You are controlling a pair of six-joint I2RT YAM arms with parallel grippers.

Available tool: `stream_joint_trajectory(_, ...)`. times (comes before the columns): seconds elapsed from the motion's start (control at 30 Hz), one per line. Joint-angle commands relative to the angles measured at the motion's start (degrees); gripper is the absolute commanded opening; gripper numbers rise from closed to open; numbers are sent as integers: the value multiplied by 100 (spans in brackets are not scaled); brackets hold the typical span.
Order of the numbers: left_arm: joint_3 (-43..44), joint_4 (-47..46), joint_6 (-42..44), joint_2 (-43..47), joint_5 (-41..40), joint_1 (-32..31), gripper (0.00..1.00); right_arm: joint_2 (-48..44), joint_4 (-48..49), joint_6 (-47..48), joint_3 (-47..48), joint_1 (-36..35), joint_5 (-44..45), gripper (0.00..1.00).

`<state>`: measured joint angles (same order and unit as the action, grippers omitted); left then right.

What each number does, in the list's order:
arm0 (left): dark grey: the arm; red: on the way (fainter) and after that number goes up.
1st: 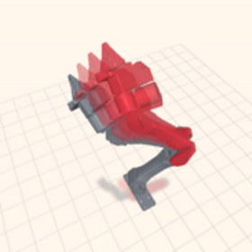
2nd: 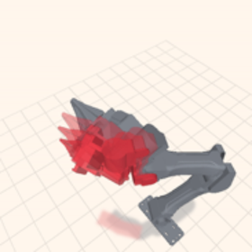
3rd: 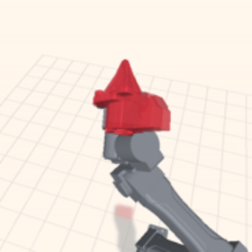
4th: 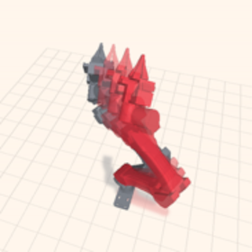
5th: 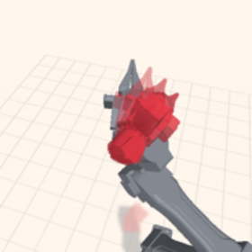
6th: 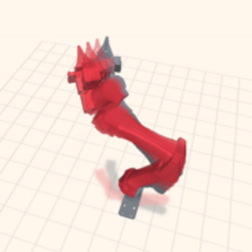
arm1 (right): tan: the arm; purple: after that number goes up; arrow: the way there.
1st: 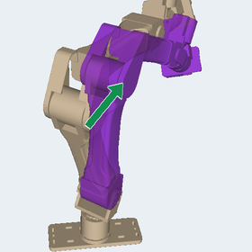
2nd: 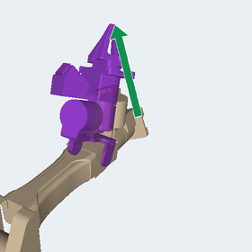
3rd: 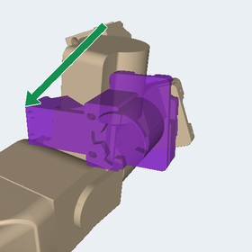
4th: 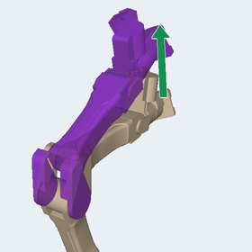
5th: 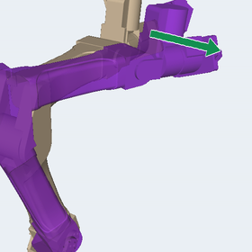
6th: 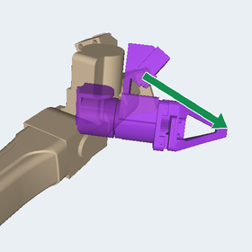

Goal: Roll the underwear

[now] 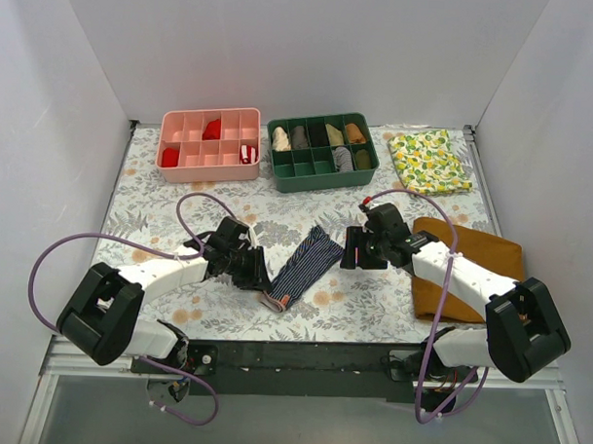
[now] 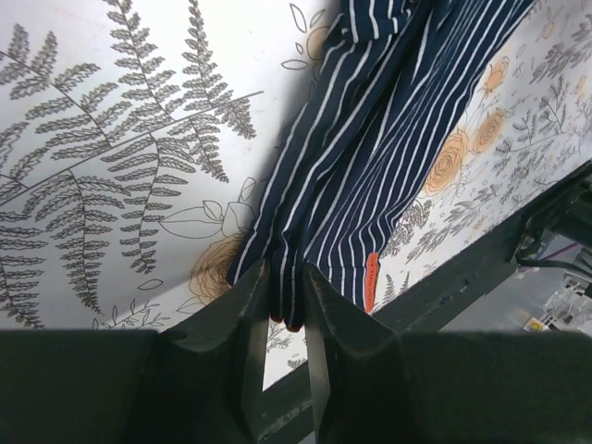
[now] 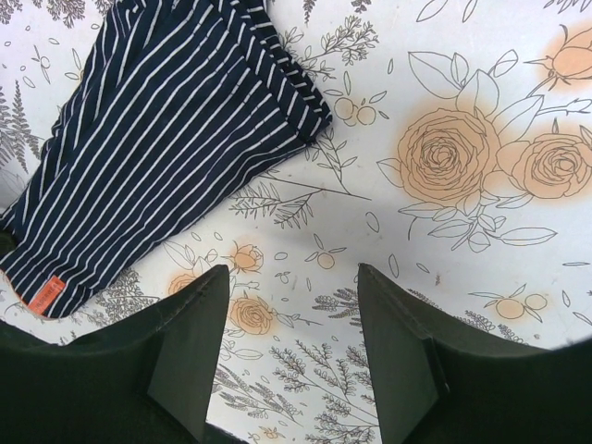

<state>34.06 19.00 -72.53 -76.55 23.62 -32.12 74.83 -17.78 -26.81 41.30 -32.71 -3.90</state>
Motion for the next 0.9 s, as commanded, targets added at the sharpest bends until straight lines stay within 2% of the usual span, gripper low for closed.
stream_joint_trajectory(0.0,-66,-28,-182,115,-323,-22,20,-65,187,-17,-25,-25,-111,65)
stream_joint_trajectory(0.13,-154,-11,-261,97,-419,-31,23,-100,161,-9,27,-34,-137,65)
stream_joint_trajectory(0.37,47,261,-244,88,-437,-49,45,-118,468,-105,194,-78,-427,62)
stream_joint_trajectory(0.43,109,323,-226,158,-437,-49,53,-30,652,-175,273,-87,-594,57)
stream_joint_trajectory(0.6,530,797,-121,553,-656,-49,62,277,1215,-456,361,-104,-1103,42)
stream_joint_trajectory(0.77,830,1201,-94,843,-657,-49,63,761,1717,-615,563,-113,-1665,28)
stream_joint_trajectory(0.87,865,1228,-24,1063,-324,-49,62,1051,1884,-615,721,-157,-1763,26)
